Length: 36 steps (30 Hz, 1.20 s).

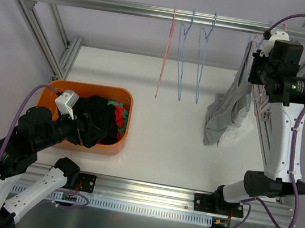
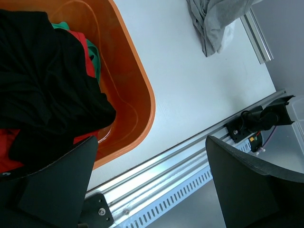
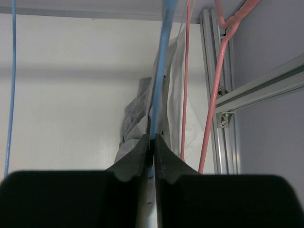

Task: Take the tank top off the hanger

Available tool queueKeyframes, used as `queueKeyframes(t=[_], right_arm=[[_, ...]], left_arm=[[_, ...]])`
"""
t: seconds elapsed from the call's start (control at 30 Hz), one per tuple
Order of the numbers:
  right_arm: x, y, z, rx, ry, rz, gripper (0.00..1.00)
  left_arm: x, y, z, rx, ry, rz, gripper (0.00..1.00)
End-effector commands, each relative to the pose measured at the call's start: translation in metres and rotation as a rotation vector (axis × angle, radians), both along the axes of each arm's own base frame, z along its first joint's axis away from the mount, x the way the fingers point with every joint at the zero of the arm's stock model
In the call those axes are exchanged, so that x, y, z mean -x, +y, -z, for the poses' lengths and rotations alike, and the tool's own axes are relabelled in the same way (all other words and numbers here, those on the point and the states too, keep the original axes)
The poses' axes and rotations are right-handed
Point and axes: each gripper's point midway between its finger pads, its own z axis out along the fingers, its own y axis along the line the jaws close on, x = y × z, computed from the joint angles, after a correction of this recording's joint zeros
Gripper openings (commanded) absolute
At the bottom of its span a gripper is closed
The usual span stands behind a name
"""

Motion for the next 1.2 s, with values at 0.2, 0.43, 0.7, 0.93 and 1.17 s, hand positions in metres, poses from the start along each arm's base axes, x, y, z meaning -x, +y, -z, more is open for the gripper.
queueKeyframes(t=[0.2, 0.43, 0.7, 0.93, 1.17], right_arm=[[-0.020, 0.014, -0.036, -0.123, -0.181, -0.018, 0.00], [-0.006, 0.049, -0.068, -0.298, -0.344, -0.166, 0.00], [0.017, 0.051, -0.094, -0.299, -0.461, -0.213, 0.00], [0.012, 0.051, -0.088, -0.268, -0.449, -0.227, 0.00], [0.037, 0.057, -0.103, -0.299, -0.523, -0.272, 0.00]], left_arm=[[0.003, -0.008, -0.009, 0.020, -0.020, 0.053, 0.99], [0.005, -0.011, -0.021, 0.049, -0.036, 0.065, 0.99], [0.004, -0.025, -0.038, 0.098, -0.073, 0.135, 0.99], [-0.001, -0.041, -0.053, 0.154, -0.099, 0.201, 0.99], [0.006, -0.051, -0.064, 0.196, -0.115, 0.271, 0.99]])
